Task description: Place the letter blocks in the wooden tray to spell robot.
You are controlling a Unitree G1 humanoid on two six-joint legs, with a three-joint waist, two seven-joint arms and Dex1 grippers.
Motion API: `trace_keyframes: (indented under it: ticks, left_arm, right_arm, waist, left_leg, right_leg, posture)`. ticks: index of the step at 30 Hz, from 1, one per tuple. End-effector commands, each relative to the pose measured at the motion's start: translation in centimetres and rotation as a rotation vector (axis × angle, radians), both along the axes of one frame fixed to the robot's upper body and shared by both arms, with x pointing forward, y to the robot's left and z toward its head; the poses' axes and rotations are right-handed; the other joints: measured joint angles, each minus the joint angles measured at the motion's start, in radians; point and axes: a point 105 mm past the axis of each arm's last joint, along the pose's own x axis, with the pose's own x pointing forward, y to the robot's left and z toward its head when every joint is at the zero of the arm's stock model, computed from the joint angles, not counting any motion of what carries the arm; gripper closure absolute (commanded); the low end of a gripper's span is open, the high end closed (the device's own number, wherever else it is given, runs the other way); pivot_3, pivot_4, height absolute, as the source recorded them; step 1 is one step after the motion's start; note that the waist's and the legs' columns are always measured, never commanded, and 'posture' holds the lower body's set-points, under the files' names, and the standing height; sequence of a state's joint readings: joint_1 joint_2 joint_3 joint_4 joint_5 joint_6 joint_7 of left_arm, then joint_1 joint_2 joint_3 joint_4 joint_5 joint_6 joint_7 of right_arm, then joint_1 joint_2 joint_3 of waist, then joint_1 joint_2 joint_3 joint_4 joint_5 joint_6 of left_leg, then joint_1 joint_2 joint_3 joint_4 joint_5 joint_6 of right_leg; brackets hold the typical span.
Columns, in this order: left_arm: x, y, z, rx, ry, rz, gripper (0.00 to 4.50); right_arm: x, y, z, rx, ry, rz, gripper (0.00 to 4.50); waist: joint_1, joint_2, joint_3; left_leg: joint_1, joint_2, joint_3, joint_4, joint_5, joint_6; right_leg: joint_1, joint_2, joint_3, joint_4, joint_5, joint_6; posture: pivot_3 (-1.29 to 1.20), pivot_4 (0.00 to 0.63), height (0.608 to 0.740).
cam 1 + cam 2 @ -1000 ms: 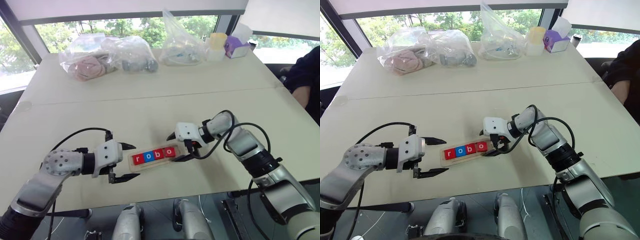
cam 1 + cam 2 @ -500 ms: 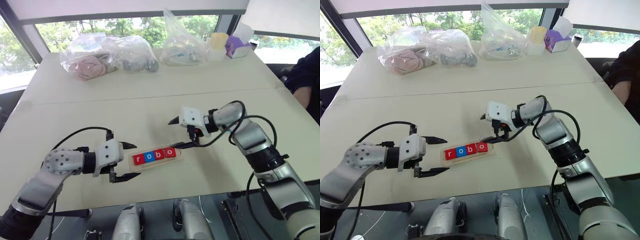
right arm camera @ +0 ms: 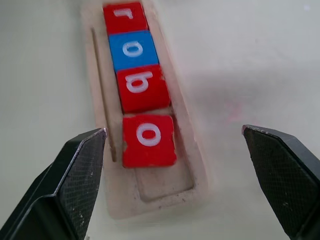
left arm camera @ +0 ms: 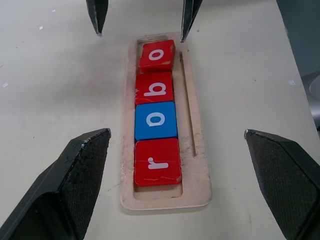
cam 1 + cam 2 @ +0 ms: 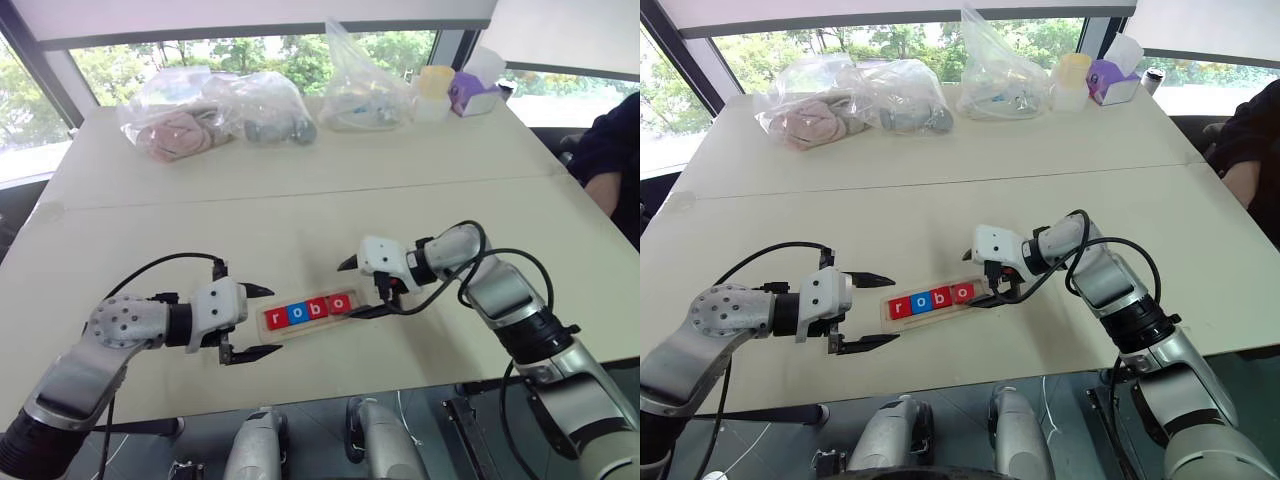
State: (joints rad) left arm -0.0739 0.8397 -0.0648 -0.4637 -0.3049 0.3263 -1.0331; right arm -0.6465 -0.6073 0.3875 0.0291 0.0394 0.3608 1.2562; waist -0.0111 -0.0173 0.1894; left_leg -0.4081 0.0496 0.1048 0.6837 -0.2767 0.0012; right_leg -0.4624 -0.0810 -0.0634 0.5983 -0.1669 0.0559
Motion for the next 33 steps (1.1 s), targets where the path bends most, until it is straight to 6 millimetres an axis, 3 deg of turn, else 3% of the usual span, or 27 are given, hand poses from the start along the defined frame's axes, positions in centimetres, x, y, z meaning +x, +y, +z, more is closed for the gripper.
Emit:
trace_keyframes:
  ticks: [1,10,14,19,23,33]
  left_arm:
    - [-0.1,-0.2,0.5,-0.004,-0.017,-0.013,0.0]
    - [-0.2,-0.2,0.5,-0.005,-0.016,-0.014,0.0]
    - [-0.2,-0.2,0.5,-0.005,-0.015,-0.014,0.0]
    - [-0.2,-0.2,0.5,-0.003,-0.016,-0.013,0.0]
    - [-0.1,-0.3,0.4,-0.007,-0.015,-0.017,0.0]
    - [0.0,-0.4,0.5,-0.009,-0.017,-0.023,0.0]
  right_arm:
    - [0.5,0.1,0.1,0.001,-0.032,-0.002,0.05]
    - [1.2,0.3,0.1,0.002,-0.057,-0.006,0.05]
    - [0.6,0.6,0.7,0.016,-0.047,0.019,0.05]
    - [-0.8,0.0,2.4,0.033,-0.017,0.055,0.05]
    - [0.6,-0.9,3.8,0.043,-0.092,-0.021,0.05]
    - [2.2,-1.7,1.8,-0.022,-0.162,-0.066,0.05]
  waist:
    - [-0.001,0.0,0.0]
    - [-0.002,0.0,0.0]
    - [-0.002,0.0,0.0]
    - [0.0,0.0,0.0]
    - [0.0,0.0,0.0]
    - [-0.001,0.0,0.0]
  left_leg:
    - [0.0,0.0,0.0,0.0,0.0,0.0]
    - [0.0,0.0,0.0,0.0,0.0,0.0]
    - [0.0,0.0,0.0,0.0,0.0,0.0]
    - [0.0,0.0,0.0,0.0,0.0,0.0]
    - [0.0,0.0,0.0,0.0,0.0,0.0]
    - [0.0,0.0,0.0,0.0,0.0,0.0]
  right_leg:
    - [0.0,0.0,0.0,0.0,0.0,0.0]
    - [0.0,0.0,0.0,0.0,0.0,0.0]
    - [0.0,0.0,0.0,0.0,0.0,0.0]
    - [0.0,0.0,0.0,0.0,0.0,0.0]
    - [0.0,0.0,0.0,0.0,0.0,0.0]
    - [0.0,0.0,0.0,0.0,0.0,0.0]
  posture:
    - [0.0,0.15,0.74]
    - [0.0,0.15,0.74]
    - [0.0,0.15,0.74]
    - [0.0,0.15,0.74]
    - [0.0,0.15,0.74]
    - [0.0,0.15,0.74]
